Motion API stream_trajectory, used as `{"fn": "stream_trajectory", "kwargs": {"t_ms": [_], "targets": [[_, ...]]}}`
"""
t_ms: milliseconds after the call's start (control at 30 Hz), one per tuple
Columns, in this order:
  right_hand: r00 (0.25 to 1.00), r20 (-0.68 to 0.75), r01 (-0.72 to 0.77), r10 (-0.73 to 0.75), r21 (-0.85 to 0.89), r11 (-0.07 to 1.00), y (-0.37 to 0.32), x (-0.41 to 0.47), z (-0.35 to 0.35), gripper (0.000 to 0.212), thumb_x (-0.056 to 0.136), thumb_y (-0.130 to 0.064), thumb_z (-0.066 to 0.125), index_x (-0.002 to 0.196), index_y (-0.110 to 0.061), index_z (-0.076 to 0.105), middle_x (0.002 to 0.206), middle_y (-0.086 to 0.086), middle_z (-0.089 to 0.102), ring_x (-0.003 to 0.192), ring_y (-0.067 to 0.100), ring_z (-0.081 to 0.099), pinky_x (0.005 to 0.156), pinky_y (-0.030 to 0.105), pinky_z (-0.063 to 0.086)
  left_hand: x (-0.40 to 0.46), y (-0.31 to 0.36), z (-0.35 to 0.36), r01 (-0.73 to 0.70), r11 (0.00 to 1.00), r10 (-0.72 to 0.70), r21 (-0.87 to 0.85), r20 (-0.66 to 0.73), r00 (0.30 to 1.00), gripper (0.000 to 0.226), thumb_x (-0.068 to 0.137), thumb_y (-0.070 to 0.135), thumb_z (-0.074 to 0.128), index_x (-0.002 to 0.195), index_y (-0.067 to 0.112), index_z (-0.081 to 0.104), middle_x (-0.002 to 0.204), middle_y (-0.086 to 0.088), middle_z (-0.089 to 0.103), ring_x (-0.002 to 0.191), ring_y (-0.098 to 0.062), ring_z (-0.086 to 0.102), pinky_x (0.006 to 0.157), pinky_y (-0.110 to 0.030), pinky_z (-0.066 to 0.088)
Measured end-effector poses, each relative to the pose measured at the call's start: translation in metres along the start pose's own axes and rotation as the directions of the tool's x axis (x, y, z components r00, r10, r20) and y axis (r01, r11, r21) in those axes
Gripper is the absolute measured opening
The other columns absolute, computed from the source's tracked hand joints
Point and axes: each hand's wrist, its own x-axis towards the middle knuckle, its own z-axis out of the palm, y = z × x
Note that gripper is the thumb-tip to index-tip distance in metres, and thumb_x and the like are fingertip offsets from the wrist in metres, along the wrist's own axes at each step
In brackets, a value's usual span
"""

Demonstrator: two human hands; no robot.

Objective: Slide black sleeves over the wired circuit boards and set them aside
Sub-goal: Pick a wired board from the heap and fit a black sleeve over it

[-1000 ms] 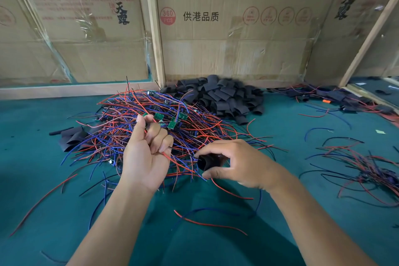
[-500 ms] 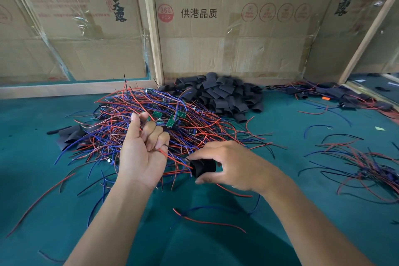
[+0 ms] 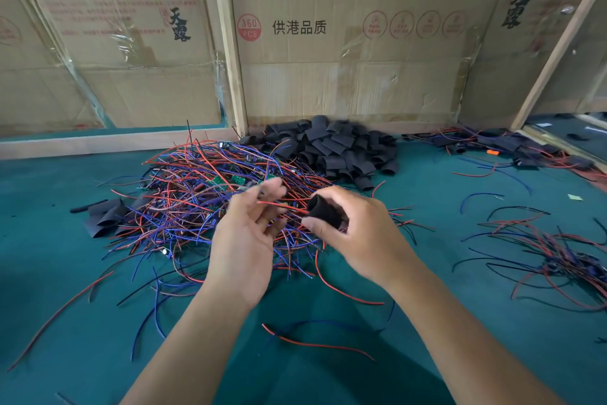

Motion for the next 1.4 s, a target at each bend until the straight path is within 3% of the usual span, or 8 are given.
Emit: {"fn": "stream_trajectory", "kwargs": {"t_ms": [67, 200, 267, 433, 567, 900, 1100, 1400], "targets": [[1.000, -0.028, -0.011, 0.009, -0.073, 0.997, 0.003, 0.001, -0.005, 0.027, 0.089, -0.044, 0.069, 0.108, -0.025, 0.064, 0.093, -0.011, 0.066, 0.083, 0.012, 0.059, 0.077, 0.035, 0.049, -0.003, -0.004, 0.003, -0.001, 0.992, 0.000, 0.125, 0.006, 1.000, 0.028, 0.100, 0.015, 0.049, 0.106, 0.009, 0.075, 0.092, 0.001, 0.070, 0.073, -0.011, 0.056, 0.073, -0.025, 0.047], [0.997, -0.031, 0.051, -0.066, -0.365, 0.930, 0.008, 0.003, -0.009, 0.036, 0.088, -0.044, 0.071, 0.112, -0.017, 0.066, 0.100, -0.004, 0.073, 0.093, 0.021, 0.065, 0.111, 0.036, 0.032, -0.004, -0.008, 0.003, -0.002, 0.991, -0.002, 0.131, 0.030, 1.000, 0.022, 0.098, 0.005, 0.054, 0.111, 0.007, 0.072, 0.087, -0.001, 0.066, 0.069, -0.012, 0.055, 0.071, -0.022, 0.050], [0.997, 0.009, 0.074, -0.077, -0.384, 0.920, 0.008, 0.004, -0.008, 0.037, 0.089, -0.043, 0.071, 0.113, -0.015, 0.066, 0.102, -0.002, 0.073, 0.097, 0.022, 0.065, 0.117, 0.039, 0.025, -0.003, -0.010, 0.002, -0.052, 0.984, 0.043, 0.173, 0.054, 0.998, 0.024, 0.097, 0.003, 0.055, 0.115, 0.010, 0.069, 0.083, -0.005, 0.066, 0.072, -0.016, 0.061, 0.070, -0.022, 0.053], [0.996, 0.074, 0.063, -0.045, -0.250, 0.966, 0.002, 0.000, -0.005, 0.042, 0.091, -0.040, 0.069, 0.126, -0.019, 0.060, 0.112, -0.001, 0.066, 0.099, 0.023, 0.060, 0.081, 0.039, 0.048, -0.004, -0.013, -0.002, -0.123, 0.968, 0.094, 0.218, 0.139, 0.986, 0.013, 0.085, 0.023, 0.070, 0.095, 0.015, 0.071, 0.097, -0.014, 0.073, 0.085, -0.019, 0.067, 0.081, -0.030, 0.055], [0.997, 0.064, 0.051, -0.043, -0.129, 0.990, 0.006, 0.002, -0.008, 0.039, 0.089, -0.037, 0.073, 0.122, -0.019, 0.063, 0.106, -0.001, 0.066, 0.094, 0.021, 0.060, 0.081, 0.039, 0.049, -0.005, -0.017, -0.003, -0.122, 0.949, 0.081, 0.292, 0.150, 0.985, 0.018, 0.076, 0.029, 0.077, 0.089, 0.017, 0.077, 0.080, 0.001, 0.065, 0.069, -0.010, 0.055, 0.067, -0.021, 0.047], [0.991, 0.108, 0.092, -0.075, -0.157, 0.983, 0.011, 0.003, -0.014, 0.041, 0.092, -0.034, 0.071, 0.129, -0.020, 0.061, 0.102, -0.002, 0.060, 0.091, 0.018, 0.057, 0.080, 0.039, 0.049, -0.002, -0.016, -0.003, -0.071, 0.969, 0.033, 0.235, 0.160, 0.987, 0.020, 0.096, 0.010, 0.060, 0.100, 0.010, 0.079, 0.075, -0.018, 0.067, 0.072, -0.020, 0.062, 0.071, -0.025, 0.055], [0.992, 0.094, 0.097, -0.082, -0.166, 0.981, 0.007, 0.002, -0.015, 0.047, 0.089, -0.039, 0.072, 0.130, -0.021, 0.059, 0.117, -0.002, 0.068, 0.106, 0.021, 0.063, 0.087, 0.041, 0.050, -0.004, -0.017, -0.001, -0.092, 0.976, 0.061, 0.199, 0.152, 0.986, 0.017, 0.084, 0.016, 0.070, 0.096, 0.005, 0.073, 0.077, -0.015, 0.066, 0.072, -0.020, 0.062, 0.072, -0.027, 0.054], [0.989, 0.084, 0.133, -0.123, -0.128, 0.983, 0.010, 0.003, -0.012, 0.037, 0.087, -0.034, 0.076, 0.118, -0.016, 0.063, 0.105, -0.001, 0.071, 0.093, 0.023, 0.064, 0.079, 0.042, 0.051, -0.003, -0.021, -0.004, -0.088, 0.973, 0.043, 0.213, 0.210, 0.977, 0.015, 0.082, 0.021, 0.072, 0.091, 0.010, 0.070, 0.079, -0.011, 0.062, 0.071, -0.017, 0.058, 0.072, -0.025, 0.051]]}}
